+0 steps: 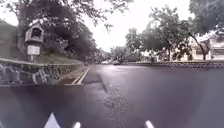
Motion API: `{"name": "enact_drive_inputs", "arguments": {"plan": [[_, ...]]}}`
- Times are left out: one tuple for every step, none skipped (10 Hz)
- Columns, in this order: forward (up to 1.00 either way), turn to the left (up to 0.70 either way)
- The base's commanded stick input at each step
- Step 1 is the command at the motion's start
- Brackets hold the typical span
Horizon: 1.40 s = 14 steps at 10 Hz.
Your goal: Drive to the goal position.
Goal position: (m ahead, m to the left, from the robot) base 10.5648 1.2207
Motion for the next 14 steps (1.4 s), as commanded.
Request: {"name": "enact_drive_inputs", "arguments": {"plan": [[0.7,0.0],[0.7,0.0],[0.7,0.0],[0.7,0.0],[0.7,0.0],[0.7,0.0],[0.7,0.0],[0.7,0.0],[0.7,0.0],[0.7,0.0],[0.7,0.0],[0.7,0.0],[0.7,0.0],[0.7,0.0]]}}
